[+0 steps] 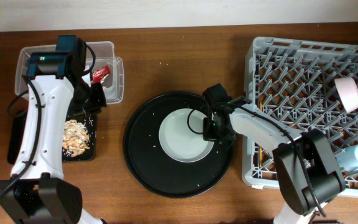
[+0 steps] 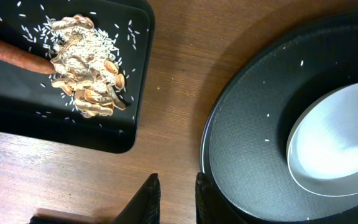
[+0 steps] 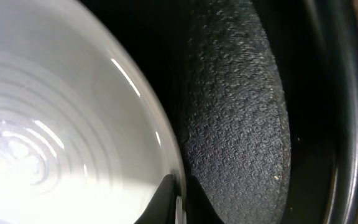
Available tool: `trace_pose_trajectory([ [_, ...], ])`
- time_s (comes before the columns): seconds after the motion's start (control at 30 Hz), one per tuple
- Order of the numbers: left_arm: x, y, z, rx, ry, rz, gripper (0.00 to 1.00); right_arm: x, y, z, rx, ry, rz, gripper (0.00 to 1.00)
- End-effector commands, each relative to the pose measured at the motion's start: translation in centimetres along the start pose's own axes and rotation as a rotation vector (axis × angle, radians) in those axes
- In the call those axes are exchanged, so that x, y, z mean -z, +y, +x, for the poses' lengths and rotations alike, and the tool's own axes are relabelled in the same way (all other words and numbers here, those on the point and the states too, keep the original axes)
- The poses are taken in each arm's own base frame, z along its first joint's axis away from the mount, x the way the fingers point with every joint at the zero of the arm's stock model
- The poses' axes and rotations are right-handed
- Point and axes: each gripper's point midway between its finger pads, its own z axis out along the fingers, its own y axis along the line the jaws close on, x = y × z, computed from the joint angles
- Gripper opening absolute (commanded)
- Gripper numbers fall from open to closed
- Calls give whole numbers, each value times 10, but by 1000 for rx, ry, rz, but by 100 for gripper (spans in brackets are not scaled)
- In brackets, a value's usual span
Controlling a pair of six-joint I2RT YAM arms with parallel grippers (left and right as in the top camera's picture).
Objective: Sort waste into correct bins and load items into the dishwasher rack
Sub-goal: 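Grasp the white plate rim with the right gripper and lift it, then stand the white plate upright in the dish rack with the right gripper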
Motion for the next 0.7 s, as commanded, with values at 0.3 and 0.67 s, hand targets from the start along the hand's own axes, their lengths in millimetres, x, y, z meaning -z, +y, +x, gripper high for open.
trace_pose_trajectory([
  [0.3, 10, 0, 0, 5, -33, 12, 20, 292, -89, -83, -24, -827, 357, 4],
  [0.67, 11, -2, -7, 6, -58, 19, 20, 312, -323, -89, -441, -680, 1066, 4],
])
